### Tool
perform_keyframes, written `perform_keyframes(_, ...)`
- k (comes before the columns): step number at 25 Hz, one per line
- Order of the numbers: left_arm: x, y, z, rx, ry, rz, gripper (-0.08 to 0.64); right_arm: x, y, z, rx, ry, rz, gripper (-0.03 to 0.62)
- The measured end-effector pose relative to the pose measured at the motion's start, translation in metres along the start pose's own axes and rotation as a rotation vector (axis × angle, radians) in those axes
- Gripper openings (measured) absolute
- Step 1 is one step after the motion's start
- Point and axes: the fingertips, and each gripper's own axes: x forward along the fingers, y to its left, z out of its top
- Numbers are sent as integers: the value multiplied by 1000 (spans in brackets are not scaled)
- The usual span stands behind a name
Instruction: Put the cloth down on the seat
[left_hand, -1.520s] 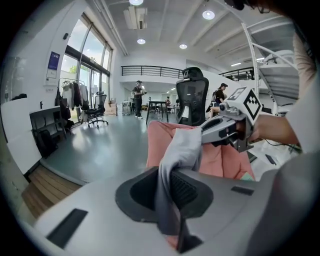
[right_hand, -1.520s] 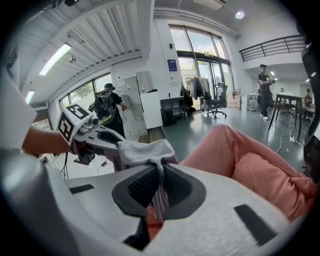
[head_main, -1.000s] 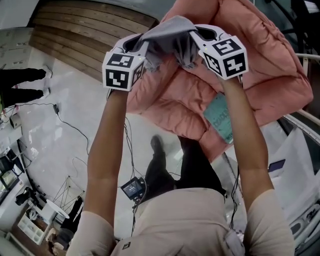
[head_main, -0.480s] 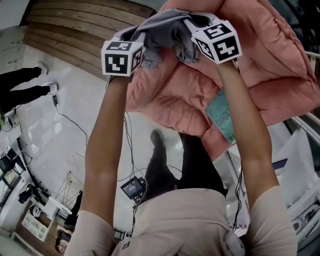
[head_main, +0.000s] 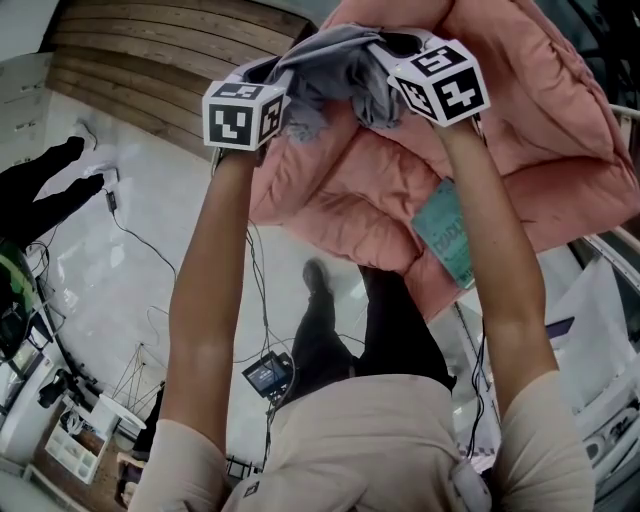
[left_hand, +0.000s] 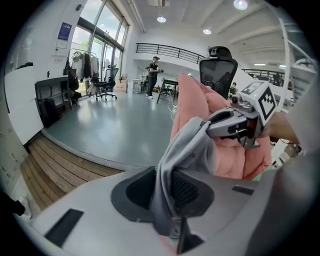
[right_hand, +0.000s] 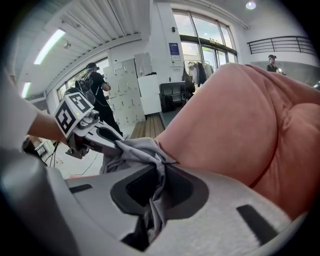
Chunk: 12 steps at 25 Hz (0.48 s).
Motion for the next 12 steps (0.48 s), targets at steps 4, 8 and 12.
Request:
perform_keyframes(4, -10, 8, -5, 0, 2, -7, 96, -2, 7, -7, 13, 46, 48, 96)
perform_keyframes(8, -36, 17, -8, -19, -1, 2, 137, -16, 19, -8, 32, 90, 74, 183)
perform_keyframes(12, -68, 23, -6, -20, -21, 20, 138, -39, 25, -5, 71, 110, 44, 192)
